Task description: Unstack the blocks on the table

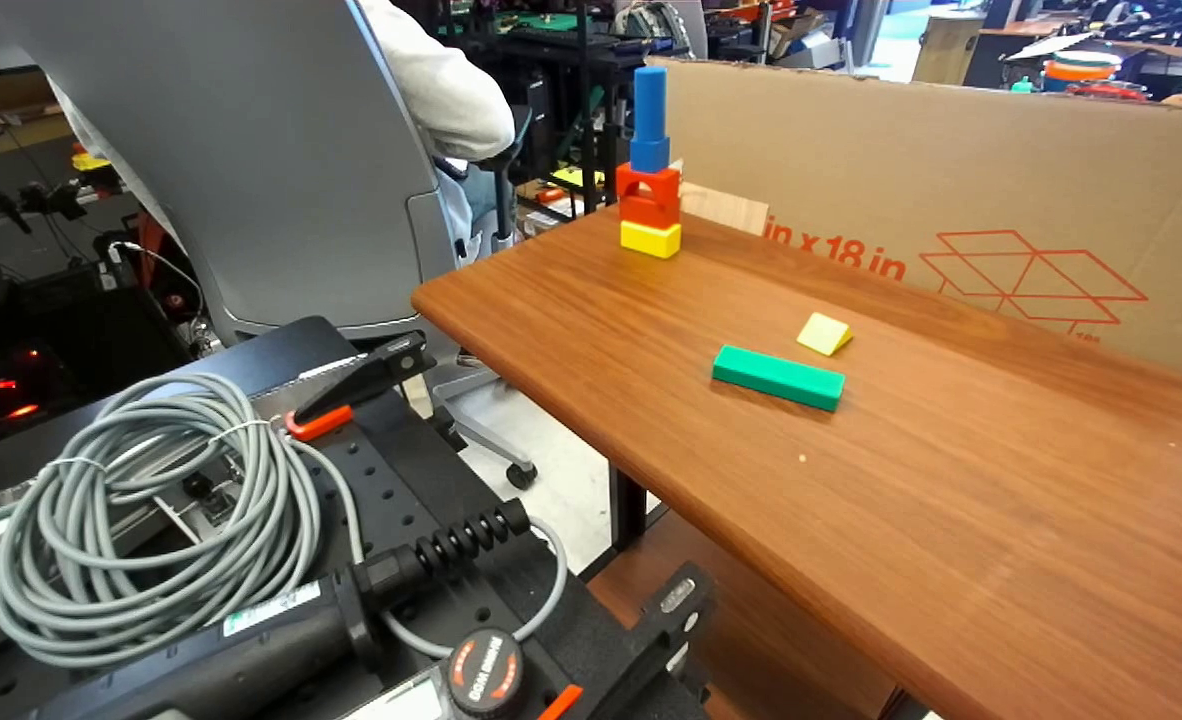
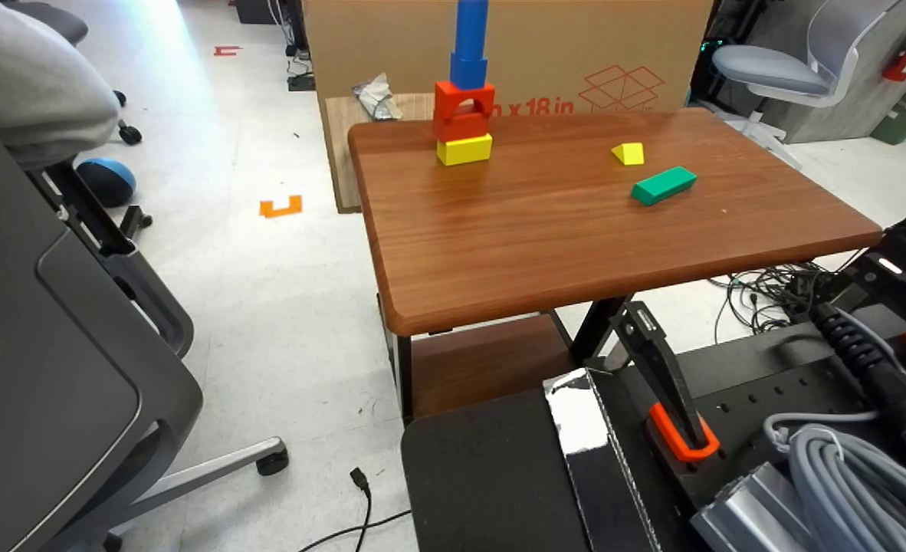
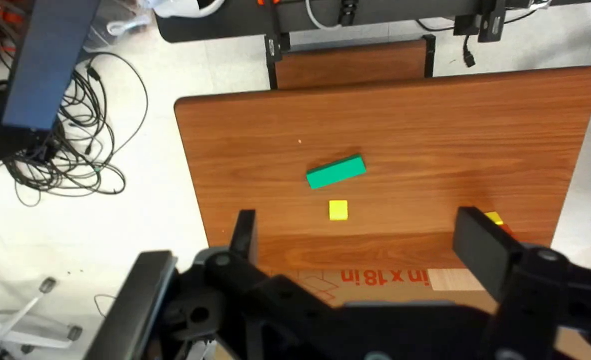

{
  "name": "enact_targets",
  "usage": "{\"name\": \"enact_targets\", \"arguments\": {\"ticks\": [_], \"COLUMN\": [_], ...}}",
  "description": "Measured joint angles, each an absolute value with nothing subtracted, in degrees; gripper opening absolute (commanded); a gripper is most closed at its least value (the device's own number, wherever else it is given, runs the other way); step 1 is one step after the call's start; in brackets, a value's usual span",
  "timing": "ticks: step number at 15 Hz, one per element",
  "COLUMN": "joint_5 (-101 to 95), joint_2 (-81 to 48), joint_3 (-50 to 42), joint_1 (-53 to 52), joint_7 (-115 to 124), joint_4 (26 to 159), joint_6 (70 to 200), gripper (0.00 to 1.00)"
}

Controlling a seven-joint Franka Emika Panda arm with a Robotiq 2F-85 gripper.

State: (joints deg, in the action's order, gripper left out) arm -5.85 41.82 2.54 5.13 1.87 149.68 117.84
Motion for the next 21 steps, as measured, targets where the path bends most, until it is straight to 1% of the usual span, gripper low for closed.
{"name": "enact_targets", "arguments": {"ticks": [9, 14, 18, 21], "joint_5": [-10.1, -17.8, -24.5, -26.0], "joint_2": [19.8, 7.1, -2.3, -7.7], "joint_3": [8.2, 10.9, 11.7, 11.7], "joint_1": [0.7, -1.2, -4.8, -7.9], "joint_7": [2.5, 4.2, 6.4, 6.7], "joint_4": [132.5, 121.3, 112.3, 107.2], "joint_6": [127.0, 126.6, 121.9, 118.4], "gripper": [1.00, 1.00, 1.00, 1.00]}}
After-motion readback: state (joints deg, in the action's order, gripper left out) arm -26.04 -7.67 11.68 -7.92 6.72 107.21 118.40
